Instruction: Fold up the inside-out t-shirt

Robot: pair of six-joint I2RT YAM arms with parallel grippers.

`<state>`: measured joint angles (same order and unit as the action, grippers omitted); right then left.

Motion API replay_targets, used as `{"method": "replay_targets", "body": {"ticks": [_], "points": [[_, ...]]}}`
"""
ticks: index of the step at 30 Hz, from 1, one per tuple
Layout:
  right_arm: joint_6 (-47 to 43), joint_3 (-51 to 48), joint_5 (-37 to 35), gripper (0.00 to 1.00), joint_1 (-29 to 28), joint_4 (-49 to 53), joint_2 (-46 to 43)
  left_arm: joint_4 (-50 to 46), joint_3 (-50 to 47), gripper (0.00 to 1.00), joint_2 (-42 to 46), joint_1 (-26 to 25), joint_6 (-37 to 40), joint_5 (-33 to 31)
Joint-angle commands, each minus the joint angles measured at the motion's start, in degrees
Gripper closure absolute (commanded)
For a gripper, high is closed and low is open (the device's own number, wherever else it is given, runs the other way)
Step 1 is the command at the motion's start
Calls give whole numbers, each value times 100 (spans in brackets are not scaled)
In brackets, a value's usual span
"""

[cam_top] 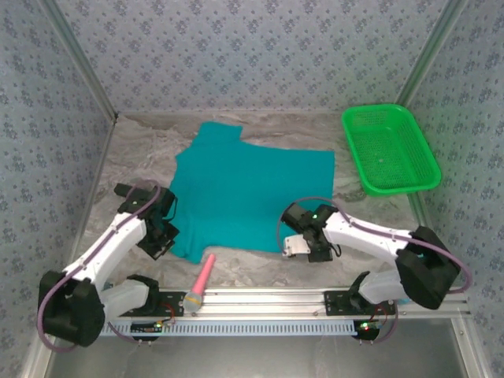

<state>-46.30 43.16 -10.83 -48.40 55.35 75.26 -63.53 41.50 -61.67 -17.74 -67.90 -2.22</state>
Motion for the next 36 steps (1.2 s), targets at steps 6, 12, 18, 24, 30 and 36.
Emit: {"method": "replay_targets", "body": {"ticks": [6, 12, 18, 24, 30, 36], "points": [[550, 380, 1180, 100, -184, 1875, -777, -2887, 1276, 100, 516, 30, -890, -562], [-12, 734, 1309, 100, 886, 1245, -201, -2384, 2459, 100, -198, 40, -812, -1058], [-243, 859, 1203, 97, 1375, 762, 689, -1494, 2465, 100, -1575, 29, -490, -491], [341, 664, -20, 78, 1786, -825, 1059, -347, 2805, 91, -3089, 107, 238, -373], [1465, 848, -898, 49, 1854, -1333, 637, -389, 3662, 0, -3960, 531, 779, -503], [1785, 472, 291, 48, 1461, -1969, -733, -704, 3585, 0, -3084, 534, 941, -750]]}}
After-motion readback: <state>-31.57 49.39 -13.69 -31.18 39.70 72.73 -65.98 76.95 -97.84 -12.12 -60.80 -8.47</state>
